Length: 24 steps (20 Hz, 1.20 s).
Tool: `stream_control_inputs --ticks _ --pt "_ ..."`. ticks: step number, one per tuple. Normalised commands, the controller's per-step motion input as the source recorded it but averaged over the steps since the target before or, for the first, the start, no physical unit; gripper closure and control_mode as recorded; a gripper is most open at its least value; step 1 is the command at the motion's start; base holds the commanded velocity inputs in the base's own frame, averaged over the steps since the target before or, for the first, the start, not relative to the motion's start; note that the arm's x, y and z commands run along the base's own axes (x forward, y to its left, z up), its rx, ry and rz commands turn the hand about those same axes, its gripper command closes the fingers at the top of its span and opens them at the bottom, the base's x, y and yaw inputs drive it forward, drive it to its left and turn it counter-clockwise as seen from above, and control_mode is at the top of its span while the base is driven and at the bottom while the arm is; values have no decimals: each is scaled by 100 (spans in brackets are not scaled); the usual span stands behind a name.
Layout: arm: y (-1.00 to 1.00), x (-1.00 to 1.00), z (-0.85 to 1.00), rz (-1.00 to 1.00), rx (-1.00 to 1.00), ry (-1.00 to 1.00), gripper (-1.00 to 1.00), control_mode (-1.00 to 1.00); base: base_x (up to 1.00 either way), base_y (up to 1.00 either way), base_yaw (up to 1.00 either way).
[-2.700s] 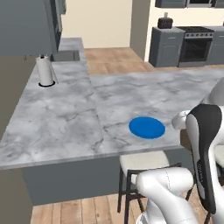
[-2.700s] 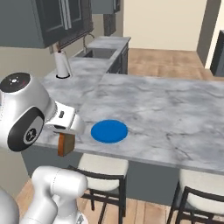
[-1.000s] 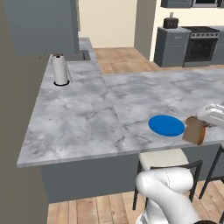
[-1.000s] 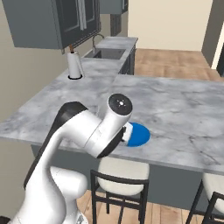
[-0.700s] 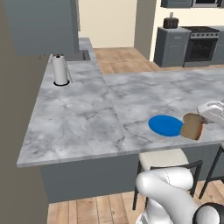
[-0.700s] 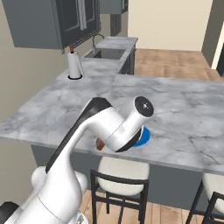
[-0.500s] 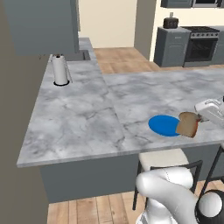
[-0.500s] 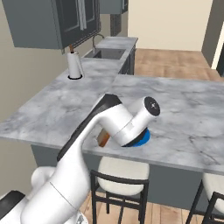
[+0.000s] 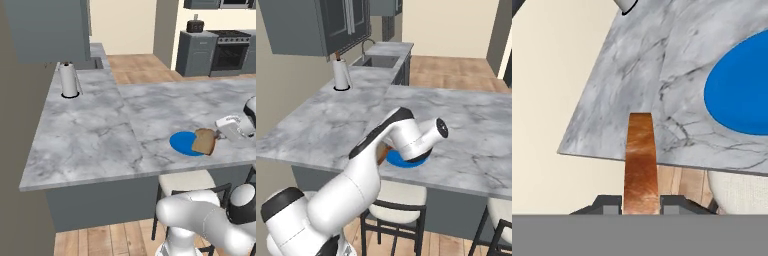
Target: Start the toaster. Once the lever pops up, take the bread to the plate on the dining counter.
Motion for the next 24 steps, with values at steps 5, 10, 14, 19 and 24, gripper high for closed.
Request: stream_control_inputs --ticks 5,10,14,19,24 --pt "-39 39 -22 3 9 -6 100 -100 0 0 0" --pt "-21 28 -14 0 0 -3 100 -100 0 0 0" --pt "-5 5 -17 -2 0 -2 100 -100 0 0 0" --pt "12 1 -10 -11 0 0 100 -100 0 0 0" --pt "30 24 -2 -17 -1 0 100 -100 0 0 0"
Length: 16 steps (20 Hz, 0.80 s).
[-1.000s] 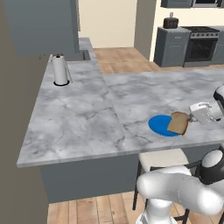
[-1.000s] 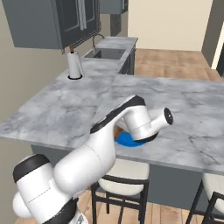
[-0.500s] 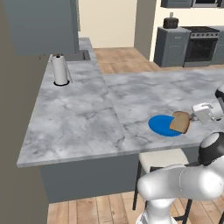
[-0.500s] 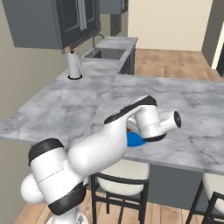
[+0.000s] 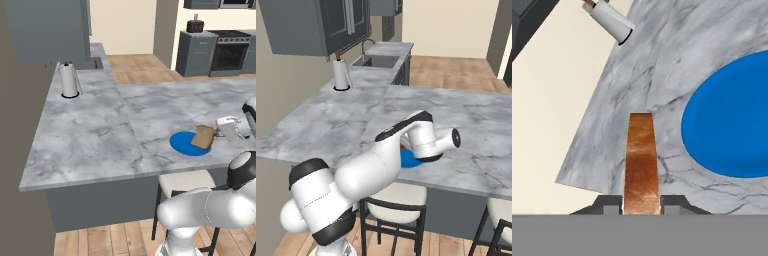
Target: Start the toaster. Once the lever pops up, take the bread to the plate on the dining counter.
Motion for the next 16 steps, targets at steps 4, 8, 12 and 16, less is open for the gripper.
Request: stream_control_inputs --ticks 4,8,12,16 --pt "30 34 -8 -18 -2 0 100 -100 0 0 0" --pt "23 33 -18 -17 -2 0 100 -100 0 0 0" --pt "7 24 -29 -13 -3 0 100 -100 0 0 0" --pt "0 22 -27 -9 -3 0 100 -100 0 0 0"
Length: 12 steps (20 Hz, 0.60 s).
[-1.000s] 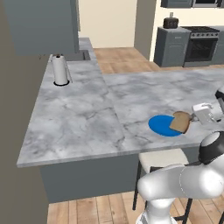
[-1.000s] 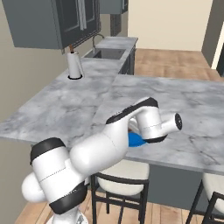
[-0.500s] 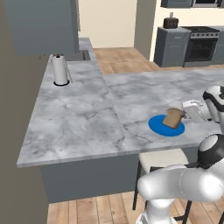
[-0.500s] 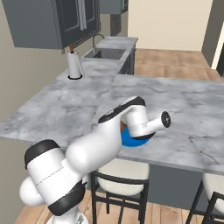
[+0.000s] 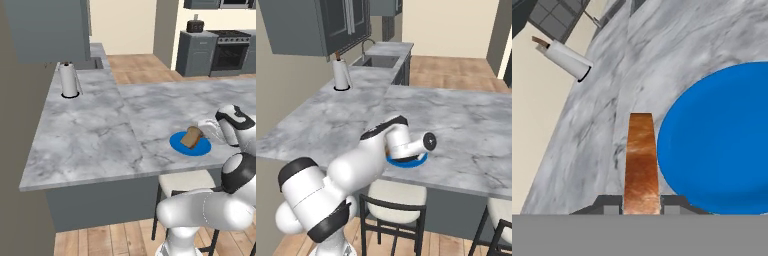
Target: Start the toaster. Once the lever pops up, take the bread to the plate on the dining counter.
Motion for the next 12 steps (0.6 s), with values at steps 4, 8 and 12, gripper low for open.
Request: stream_control_inputs --ticks 4,8,12 --pt "0 24 -14 -8 0 0 100 -100 0 0 0" --pt "0 18 -12 -8 0 0 100 -100 0 0 0" --pt "0 11 -13 -6 0 0 100 -100 0 0 0"
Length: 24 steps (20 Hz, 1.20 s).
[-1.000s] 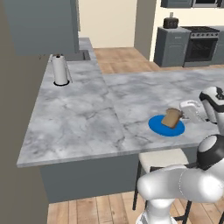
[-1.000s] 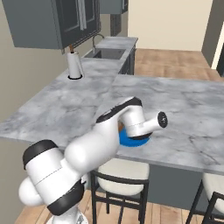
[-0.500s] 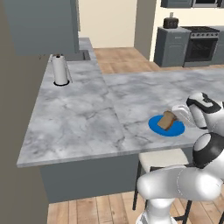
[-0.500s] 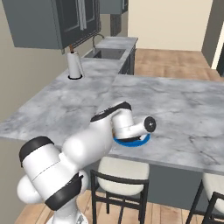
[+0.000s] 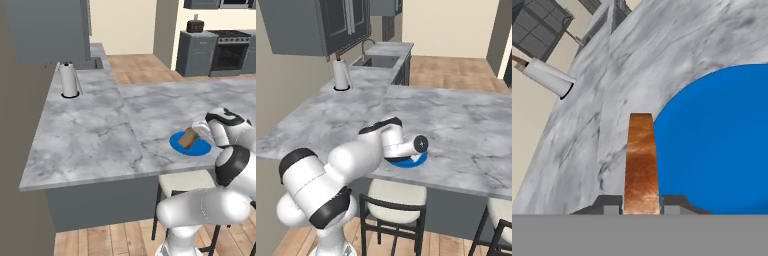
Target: Start the toaster. Once the lever pops up, take the bread to the plate on the dining counter.
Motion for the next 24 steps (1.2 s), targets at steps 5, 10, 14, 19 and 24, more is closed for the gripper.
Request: stream_control_inputs --ticks 5,10,14,19,24 --pt "-1 3 -7 -5 0 3 100 -100 0 0 0" --pt "-14 15 -3 -1 0 4 100 -100 0 0 0" --pt "-14 28 -6 0 0 4 100 -100 0 0 0" --pt "-19 23 -11 0 0 3 100 -100 0 0 0" --pt "-24 8 -19 0 0 1 100 -100 0 0 0"
